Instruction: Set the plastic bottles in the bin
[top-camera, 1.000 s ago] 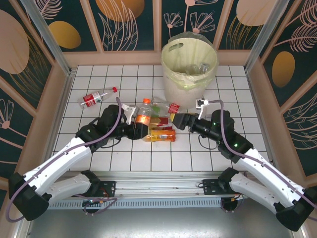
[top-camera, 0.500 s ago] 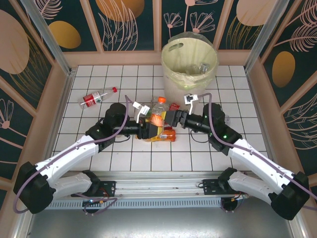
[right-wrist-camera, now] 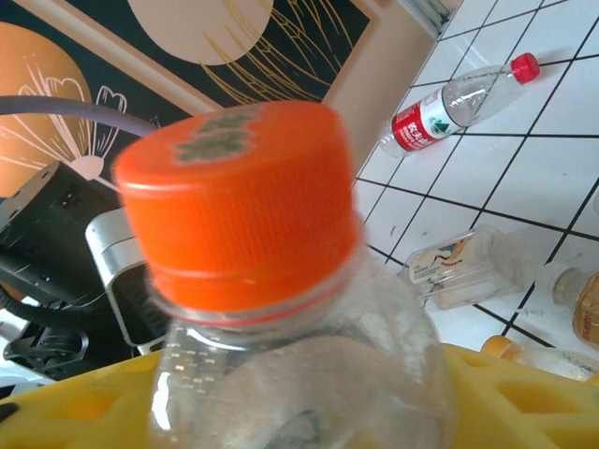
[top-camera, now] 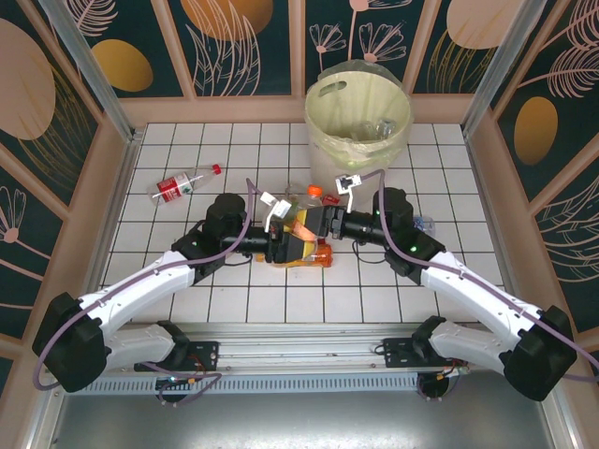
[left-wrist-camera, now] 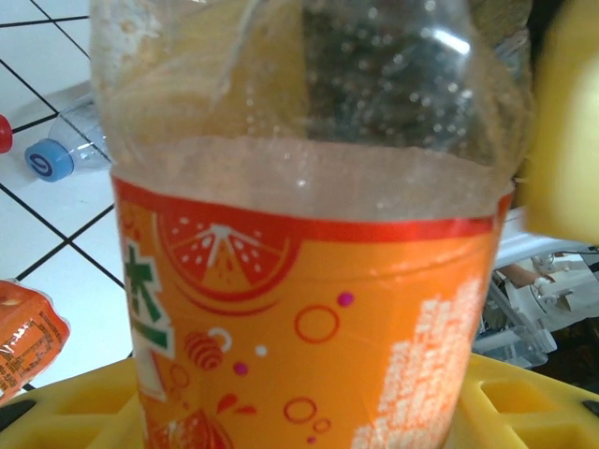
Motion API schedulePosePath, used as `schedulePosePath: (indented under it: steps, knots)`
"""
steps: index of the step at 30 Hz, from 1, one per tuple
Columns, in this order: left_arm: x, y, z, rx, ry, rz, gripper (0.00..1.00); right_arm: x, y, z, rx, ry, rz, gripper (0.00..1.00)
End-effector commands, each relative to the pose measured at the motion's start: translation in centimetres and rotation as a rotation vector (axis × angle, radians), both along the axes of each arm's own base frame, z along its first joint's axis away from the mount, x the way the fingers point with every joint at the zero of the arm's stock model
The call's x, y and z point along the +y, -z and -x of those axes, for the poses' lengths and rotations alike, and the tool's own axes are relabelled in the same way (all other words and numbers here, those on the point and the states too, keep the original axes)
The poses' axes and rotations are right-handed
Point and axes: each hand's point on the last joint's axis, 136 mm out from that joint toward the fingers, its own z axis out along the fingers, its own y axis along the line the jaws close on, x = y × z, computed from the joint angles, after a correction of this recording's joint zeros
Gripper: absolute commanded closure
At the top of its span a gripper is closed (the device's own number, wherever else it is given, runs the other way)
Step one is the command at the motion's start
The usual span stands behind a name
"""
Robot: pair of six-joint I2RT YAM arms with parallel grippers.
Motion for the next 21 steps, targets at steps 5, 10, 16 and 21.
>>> schedulePosePath:
  steps: [5,10,16,21]
  knots:
    - [-0.5,-1.4,-0.2,-0.046,0.012,0.031,0.38,0.2,-4.0,0.8,-0.106,-0.025,-0.06,0.47]
    - [-0.2,-2.6,-1.2,-0.106,-0.055,0.039,0.09,-1.0,-4.5,0.3,-0.143,0.04,-0.012,0.48]
    - [1.3,-6.7,-1.7,-0.28,-0.152,0.1,0.01,-3.9,-6.4,-1.2,-0.24,0.181,0.083,0.48]
    - [2.0,-9.5,-1.3,-0.394,-0.162,0.123,0.01,-7.1,-8.8,-3.3,-0.353,0.36,0.177,0.48]
